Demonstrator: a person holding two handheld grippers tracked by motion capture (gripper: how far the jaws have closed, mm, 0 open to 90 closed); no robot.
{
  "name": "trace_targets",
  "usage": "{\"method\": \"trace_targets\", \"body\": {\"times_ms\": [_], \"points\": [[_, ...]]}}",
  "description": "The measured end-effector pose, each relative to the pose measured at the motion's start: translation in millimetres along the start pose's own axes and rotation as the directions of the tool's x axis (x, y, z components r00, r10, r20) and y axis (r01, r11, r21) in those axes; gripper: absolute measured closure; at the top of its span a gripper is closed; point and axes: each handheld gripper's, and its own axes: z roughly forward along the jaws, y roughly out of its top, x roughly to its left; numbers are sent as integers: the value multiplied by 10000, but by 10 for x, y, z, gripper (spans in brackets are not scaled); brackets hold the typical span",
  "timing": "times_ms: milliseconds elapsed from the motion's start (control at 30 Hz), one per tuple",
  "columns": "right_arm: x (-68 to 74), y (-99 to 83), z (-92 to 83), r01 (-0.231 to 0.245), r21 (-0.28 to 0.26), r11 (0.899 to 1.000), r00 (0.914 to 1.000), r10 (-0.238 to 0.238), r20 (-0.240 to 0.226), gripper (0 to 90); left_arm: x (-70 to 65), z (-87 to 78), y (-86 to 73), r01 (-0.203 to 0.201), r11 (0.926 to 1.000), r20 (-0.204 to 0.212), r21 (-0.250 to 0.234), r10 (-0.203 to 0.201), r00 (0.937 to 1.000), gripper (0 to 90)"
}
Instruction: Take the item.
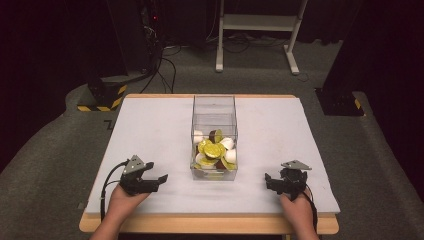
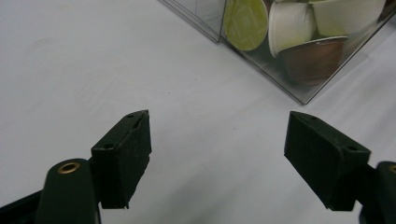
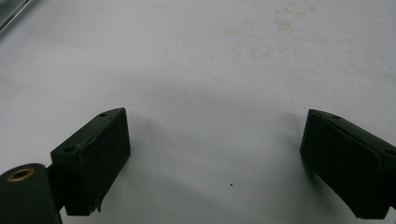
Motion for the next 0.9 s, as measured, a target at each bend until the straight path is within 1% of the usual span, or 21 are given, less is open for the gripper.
{"method": "trace_targets", "body": {"times_ms": [33,100,133,200,233,267,300,367,433,467,500,533,567,600,633,667,800,833,900], "points": [[0,0,0,2,-1,10000,10000,-2,1,82,-13,3,9,92,9999,62,-65,-92,9999,233],[0,0,0,0,1,10000,10000,0,0,82,-18,-3,19,64,10000,112,3,-64,9999,232],[0,0,0,0,0,10000,10000,0,3,82,-34,-1,41,187,9998,152,-81,-186,9997,232],[0,0,0,-1,0,10000,10000,1,0,82,-39,-3,58,214,9998,219,1,-214,9995,227],[0,0,0,-1,0,10000,10000,1,0,82,-39,-3,58,214,9998,219,1,-214,9995,226],[0,0,0,2,-2,10000,10000,-2,0,82,-62,0,74,270,9996,316,-64,-267,9991,226],[0,0,0,1,-3,10000,10000,-1,0,82,-69,-1,83,174,9998,340,-51,-172,9993,226],[0,0,0,1,-2,10000,10000,-1,1,82,-85,3,91,192,9998,363,-114,-188,9992,226],[0,0,0,1,-2,10000,10000,-1,1,83,-99,1,117,77,9999,453,-140,-71,9990,226],[0,0,0,-1,-3,10000,10000,1,1,83,-129,3,136,60,9999,514,-142,-53,9987,226],[0,0,0,-1,-3,10000,10000,1,1,83,-129,3,136,60,9999,514,-142,-53,9987,225],[-1,0,0,10,-17,10000,10000,-10,8,83,-148,3,151,-77,9999,570,-102,82,9983,221],[-2,0,0,15,-10,10000,10000,-15,2,83,-177,2,172,-235,9996,624,-164,245,9977,220],[-2,0,0,15,-10,10000,10000,-15,2,83,-177,2,172,-235,9996,624,-164,245,9977,219],[-1,-1,0,11,-19,10000,10000,-11,9,83,-199,6,178,-57,9994,685,-331,79,9976,218],[-1,0,0,9,-16,10000,10000,-9,9,83,-216,6,197,15,9993,826,-380,16,9966,215],[-1,-1,0,22,-21,10000,10000,-22,7,83,-242,9,218,22,9991,911,-421,16,9958,205],[-2,0,0,29,-22,10000,10000,-29,10,83,-264,14,233,120,9988,991,-474,-73,9951,197],[-2,-1,0,31,-23,10000,10000,-31,12,83,-270,14,242,75,9990,1016,-445,-29,9948,194]]}}
